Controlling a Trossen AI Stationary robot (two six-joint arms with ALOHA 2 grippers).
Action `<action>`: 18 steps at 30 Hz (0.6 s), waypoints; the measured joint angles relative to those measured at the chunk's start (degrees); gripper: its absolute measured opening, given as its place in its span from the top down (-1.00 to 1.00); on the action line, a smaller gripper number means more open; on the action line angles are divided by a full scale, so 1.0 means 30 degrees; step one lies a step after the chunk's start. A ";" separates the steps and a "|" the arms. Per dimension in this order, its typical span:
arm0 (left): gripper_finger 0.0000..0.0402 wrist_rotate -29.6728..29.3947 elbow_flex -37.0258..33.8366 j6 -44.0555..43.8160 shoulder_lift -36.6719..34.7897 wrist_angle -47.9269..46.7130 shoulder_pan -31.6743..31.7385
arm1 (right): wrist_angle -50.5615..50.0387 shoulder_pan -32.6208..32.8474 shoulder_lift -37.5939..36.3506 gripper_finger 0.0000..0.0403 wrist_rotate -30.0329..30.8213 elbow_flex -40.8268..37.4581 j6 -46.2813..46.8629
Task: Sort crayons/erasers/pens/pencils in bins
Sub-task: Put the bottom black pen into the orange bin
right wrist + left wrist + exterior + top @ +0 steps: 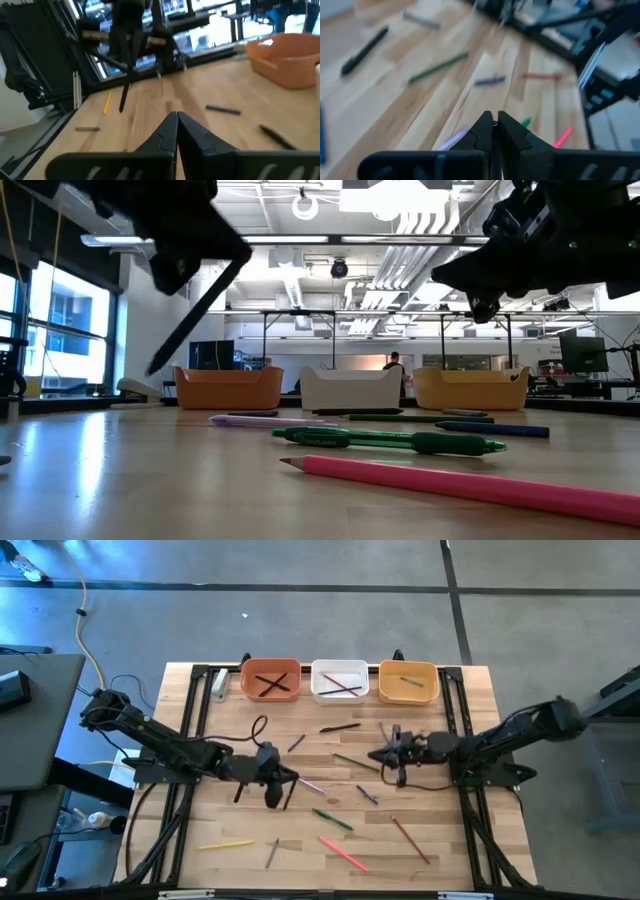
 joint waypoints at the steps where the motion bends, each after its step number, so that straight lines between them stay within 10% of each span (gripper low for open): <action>1: 1.00 -0.0166 0.0000 0.0287 0.0000 0.0653 0.0022 | 0.0112 0.0575 0.0503 1.00 0.0349 0.0334 0.0093; 8: 1.00 -0.1055 0.0015 0.1997 0.0420 0.4519 0.0029 | 0.0177 0.2704 0.4672 0.93 0.0898 0.4204 0.0521; 18: 1.00 -0.0879 0.0007 0.3719 0.2503 0.9605 0.0013 | 0.0146 0.3326 1.0018 0.25 0.0633 0.9609 0.2156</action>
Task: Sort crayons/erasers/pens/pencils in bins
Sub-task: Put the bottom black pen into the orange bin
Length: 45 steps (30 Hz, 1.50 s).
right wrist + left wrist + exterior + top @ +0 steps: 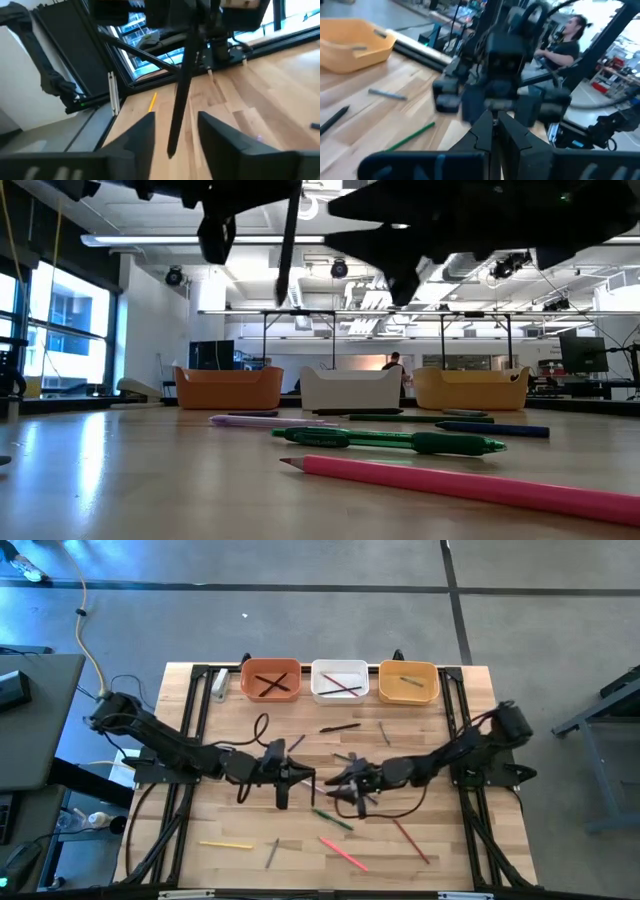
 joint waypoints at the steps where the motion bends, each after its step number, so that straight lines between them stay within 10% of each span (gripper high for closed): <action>1: 1.00 0.0019 0.0000 0.0141 0.0081 0.0371 -0.0020 | 0.0004 0.0005 0.0380 0.19 0.0000 0.0332 0.0262; 13: 1.00 -0.0018 0.0007 0.0948 0.0222 0.1810 -0.0082 | 0.0539 -0.0002 0.1693 0.05 0.0333 0.2144 -0.0309; 25: 0.82 -0.0128 0.0007 0.1561 -0.0016 0.1743 -0.0122 | 0.0173 -0.0085 0.1655 0.93 0.0262 0.2250 -0.0738; 37: 0.29 0.0434 -0.0015 0.1703 0.0471 0.0499 -0.0797 | 0.0652 -0.0409 0.1492 0.94 0.0131 0.2214 -0.0867; 45: 0.30 0.1483 0.0000 0.3225 0.2102 0.3960 -0.0395 | 0.0192 -0.0425 0.1477 0.91 -0.0602 0.2768 -0.1205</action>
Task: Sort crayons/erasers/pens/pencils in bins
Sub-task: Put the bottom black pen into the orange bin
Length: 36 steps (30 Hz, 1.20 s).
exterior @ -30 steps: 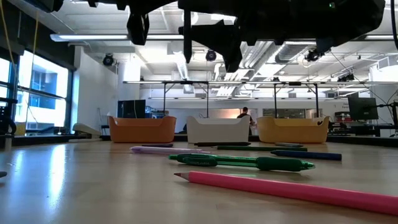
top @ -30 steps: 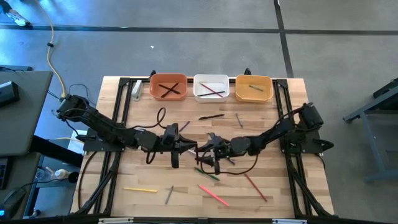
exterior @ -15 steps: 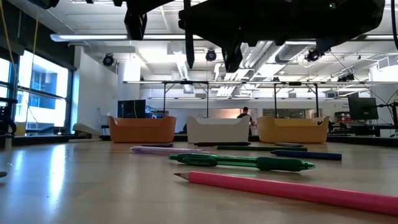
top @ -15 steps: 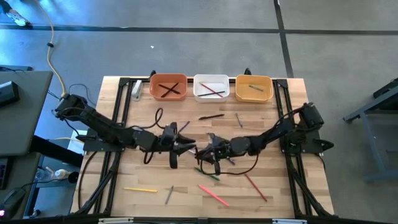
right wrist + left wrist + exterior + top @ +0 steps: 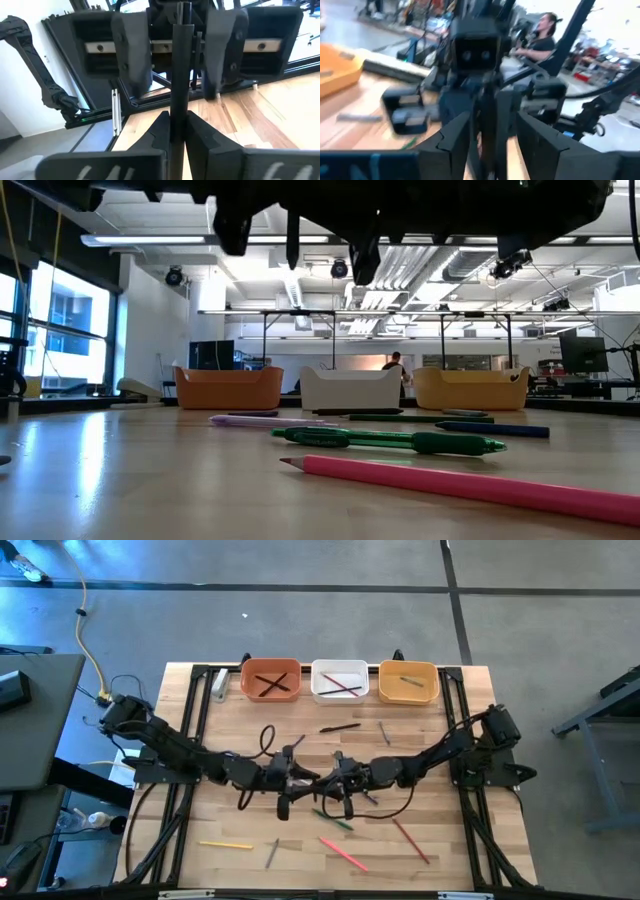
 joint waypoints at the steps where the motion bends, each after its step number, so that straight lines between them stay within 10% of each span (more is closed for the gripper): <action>1: 0.33 0.0174 0.0000 0.0305 0.0093 0.0326 0.0011 | -0.0164 0.0000 0.0000 0.91 -0.0013 0.0078 -0.0009; 10: 0.87 -0.0022 -0.0007 0.1858 0.0291 0.0999 -0.0025 | -0.0258 0.0036 -0.0005 0.89 -0.0189 0.0123 -0.0580; 25: 0.87 0.0030 0.0026 0.4425 -0.4088 -0.3737 0.2630 | -0.4620 -0.0043 -0.0345 -0.01 0.1980 0.0114 -0.1850; 36: 0.87 0.0494 0.1733 0.5734 -0.7322 -1.6050 1.2005 | -0.7917 -0.2438 -0.0918 0.59 0.1495 0.0057 -0.3957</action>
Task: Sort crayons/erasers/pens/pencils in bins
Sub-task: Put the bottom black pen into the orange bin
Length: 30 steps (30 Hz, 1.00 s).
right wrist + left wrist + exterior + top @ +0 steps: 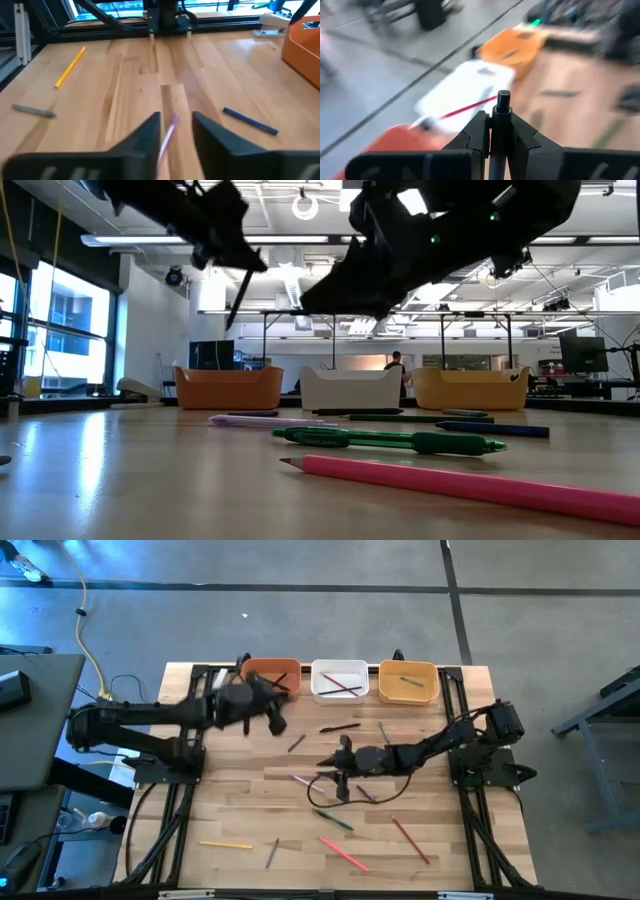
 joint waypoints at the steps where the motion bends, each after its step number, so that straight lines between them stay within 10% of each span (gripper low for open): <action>1: 0.87 0.0178 0.0207 0.0542 0.0037 -0.0628 0.0905 | -0.0129 -0.0314 0.0000 0.69 -0.0077 0.0000 -0.0028; 13: 0.87 0.1300 0.3470 0.6199 0.5126 -0.2637 0.8994 | 0.0432 -0.2715 0.0000 0.98 -0.2059 0.0000 -0.1717; 30: 0.87 0.1712 0.6077 0.6351 1.2242 -0.3481 1.0248 | 0.0295 -0.2557 0.0007 1.00 -0.3274 0.0000 -0.1756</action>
